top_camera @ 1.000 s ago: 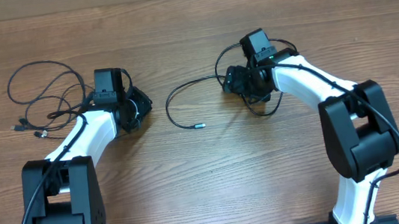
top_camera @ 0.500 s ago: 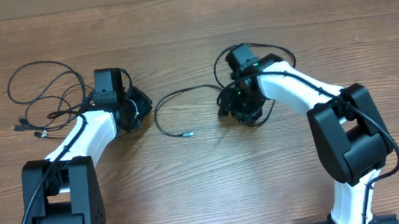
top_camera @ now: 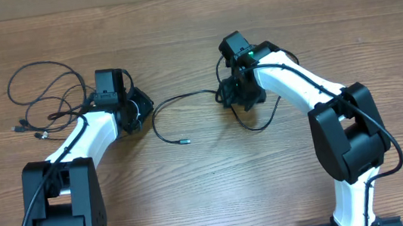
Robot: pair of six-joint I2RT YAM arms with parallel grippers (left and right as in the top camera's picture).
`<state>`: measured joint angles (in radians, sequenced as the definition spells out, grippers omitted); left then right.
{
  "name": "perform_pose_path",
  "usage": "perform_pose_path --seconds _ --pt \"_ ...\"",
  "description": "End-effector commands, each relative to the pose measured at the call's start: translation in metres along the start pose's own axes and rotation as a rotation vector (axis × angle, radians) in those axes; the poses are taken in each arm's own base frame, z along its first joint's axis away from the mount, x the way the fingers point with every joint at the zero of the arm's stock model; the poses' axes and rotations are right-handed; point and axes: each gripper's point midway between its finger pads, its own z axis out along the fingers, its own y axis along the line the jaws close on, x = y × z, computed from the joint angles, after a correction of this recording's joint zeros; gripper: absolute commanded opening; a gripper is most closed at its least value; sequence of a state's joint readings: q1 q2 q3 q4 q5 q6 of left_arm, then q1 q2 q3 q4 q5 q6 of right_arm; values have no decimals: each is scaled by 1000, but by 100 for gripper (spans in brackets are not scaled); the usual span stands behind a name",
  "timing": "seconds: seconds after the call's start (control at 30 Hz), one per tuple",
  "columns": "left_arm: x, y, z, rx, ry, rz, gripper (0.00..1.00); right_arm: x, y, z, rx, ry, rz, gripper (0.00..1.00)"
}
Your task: Untangle cables
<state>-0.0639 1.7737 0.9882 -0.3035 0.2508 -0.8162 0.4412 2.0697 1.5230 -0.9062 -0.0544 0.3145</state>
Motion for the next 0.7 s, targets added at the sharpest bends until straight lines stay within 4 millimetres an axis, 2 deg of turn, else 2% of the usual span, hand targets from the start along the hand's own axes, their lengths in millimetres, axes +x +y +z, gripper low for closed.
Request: perform_pose_path --seconds 0.0,0.27,0.47,0.57,0.67 --pt "-1 -5 -6 18 -8 8 19 -10 -13 8 80 -66 -75 67" --pt "-1 -5 -6 18 -9 7 20 -8 -16 34 70 -108 -210 68" --pt "-1 -5 -6 18 -9 7 20 1 -21 46 72 -108 -221 61" --pt "-1 -5 -6 18 -9 7 20 0 -20 49 68 -123 -235 66" --pt "-1 -5 -6 18 -9 7 21 -4 -19 50 65 -146 -290 66"
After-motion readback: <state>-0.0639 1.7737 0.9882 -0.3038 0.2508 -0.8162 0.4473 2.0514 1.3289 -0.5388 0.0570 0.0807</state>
